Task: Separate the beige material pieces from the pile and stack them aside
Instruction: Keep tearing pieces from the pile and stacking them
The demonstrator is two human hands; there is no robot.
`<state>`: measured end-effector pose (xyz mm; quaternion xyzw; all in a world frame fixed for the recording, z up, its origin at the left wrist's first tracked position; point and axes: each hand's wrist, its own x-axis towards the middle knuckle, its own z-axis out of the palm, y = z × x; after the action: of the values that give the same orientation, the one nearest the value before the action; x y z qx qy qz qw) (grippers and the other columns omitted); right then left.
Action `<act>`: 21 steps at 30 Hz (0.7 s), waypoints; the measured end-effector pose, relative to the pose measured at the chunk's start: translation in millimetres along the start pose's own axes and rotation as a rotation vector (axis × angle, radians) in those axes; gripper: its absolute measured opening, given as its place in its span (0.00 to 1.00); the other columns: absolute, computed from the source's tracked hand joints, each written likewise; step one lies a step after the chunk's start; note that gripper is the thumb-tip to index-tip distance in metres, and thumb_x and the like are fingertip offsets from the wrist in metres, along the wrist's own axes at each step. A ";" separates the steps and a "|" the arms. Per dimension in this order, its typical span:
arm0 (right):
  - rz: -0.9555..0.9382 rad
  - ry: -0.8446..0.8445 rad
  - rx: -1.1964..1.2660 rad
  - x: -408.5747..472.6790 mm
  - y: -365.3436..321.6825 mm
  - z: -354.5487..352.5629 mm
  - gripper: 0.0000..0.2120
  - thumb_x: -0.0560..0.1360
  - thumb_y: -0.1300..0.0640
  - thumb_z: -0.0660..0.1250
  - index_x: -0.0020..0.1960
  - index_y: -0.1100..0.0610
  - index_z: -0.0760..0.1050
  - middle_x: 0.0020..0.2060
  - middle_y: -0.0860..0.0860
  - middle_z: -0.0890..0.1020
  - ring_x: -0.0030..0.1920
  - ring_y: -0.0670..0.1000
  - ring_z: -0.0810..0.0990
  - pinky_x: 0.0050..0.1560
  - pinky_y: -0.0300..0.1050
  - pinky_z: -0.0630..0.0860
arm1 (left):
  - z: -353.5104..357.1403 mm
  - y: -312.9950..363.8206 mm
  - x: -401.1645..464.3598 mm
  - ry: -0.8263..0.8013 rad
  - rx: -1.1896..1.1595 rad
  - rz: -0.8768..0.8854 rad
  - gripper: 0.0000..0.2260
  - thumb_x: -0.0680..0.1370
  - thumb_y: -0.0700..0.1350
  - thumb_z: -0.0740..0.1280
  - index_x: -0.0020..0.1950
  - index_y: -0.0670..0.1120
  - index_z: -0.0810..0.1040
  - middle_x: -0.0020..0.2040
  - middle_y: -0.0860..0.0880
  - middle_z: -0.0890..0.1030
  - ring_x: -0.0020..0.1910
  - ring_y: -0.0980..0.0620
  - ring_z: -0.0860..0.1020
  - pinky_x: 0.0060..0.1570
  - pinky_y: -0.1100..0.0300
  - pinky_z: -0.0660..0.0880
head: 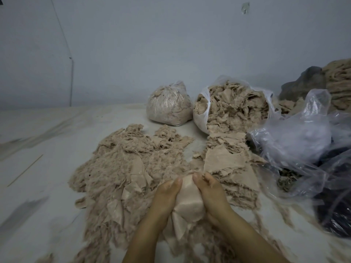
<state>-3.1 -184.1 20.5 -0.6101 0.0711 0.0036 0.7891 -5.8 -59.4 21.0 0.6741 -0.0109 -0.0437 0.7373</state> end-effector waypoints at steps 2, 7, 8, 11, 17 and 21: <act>-0.022 0.002 -0.004 0.4 3.6 1.1 0.07 0.78 0.58 0.65 0.49 0.62 0.78 0.42 0.60 0.84 0.41 0.55 0.83 0.45 0.51 0.79 | -1.3 0.2 -0.3 -0.022 -0.027 0.009 0.17 0.76 0.54 0.64 0.54 0.43 0.83 0.50 0.43 0.84 0.51 0.45 0.82 0.55 0.50 0.77; -0.147 -0.111 -0.222 -1.4 4.9 2.2 0.13 0.79 0.54 0.63 0.41 0.56 0.83 0.35 0.56 0.84 0.36 0.48 0.81 0.37 0.41 0.77 | 4.7 2.8 2.0 -0.034 0.034 0.128 0.16 0.71 0.57 0.68 0.49 0.46 0.82 0.46 0.46 0.84 0.47 0.51 0.83 0.46 0.61 0.78; -0.163 -0.118 -0.294 -1.0 5.2 1.9 0.14 0.80 0.53 0.62 0.42 0.57 0.82 0.36 0.57 0.84 0.36 0.48 0.81 0.37 0.41 0.76 | 6.3 2.9 2.3 -0.042 0.060 0.153 0.15 0.70 0.56 0.68 0.47 0.46 0.82 0.44 0.47 0.84 0.45 0.53 0.82 0.44 0.63 0.77; -0.219 -0.130 -0.435 2.0 5.8 -4.3 0.16 0.80 0.53 0.61 0.44 0.63 0.80 0.35 0.59 0.82 0.35 0.47 0.76 0.37 0.41 0.71 | 8.1 0.5 3.8 -0.068 0.111 0.207 0.09 0.74 0.49 0.66 0.45 0.46 0.82 0.44 0.49 0.84 0.46 0.53 0.81 0.47 0.62 0.77; -0.338 -0.176 -0.633 1.6 5.4 -11.3 0.16 0.80 0.54 0.61 0.36 0.59 0.70 0.29 0.52 0.69 0.32 0.46 0.67 0.35 0.43 0.63 | 8.2 -2.1 8.3 0.004 0.046 0.167 0.10 0.77 0.39 0.66 0.40 0.47 0.84 0.41 0.46 0.84 0.43 0.50 0.81 0.46 0.59 0.76; -0.405 -0.156 -0.718 0.6 7.2 -10.9 0.15 0.80 0.55 0.61 0.36 0.58 0.67 0.30 0.50 0.68 0.33 0.47 0.66 0.36 0.44 0.61 | 8.8 -2.1 10.9 0.135 0.014 0.140 0.11 0.78 0.39 0.64 0.38 0.44 0.81 0.34 0.48 0.82 0.36 0.52 0.79 0.36 0.63 0.74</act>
<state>-4.3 -192.8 10.9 -0.8460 -0.1159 -0.0811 0.5140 4.3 -69.3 19.3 0.6783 -0.0086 0.0533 0.7328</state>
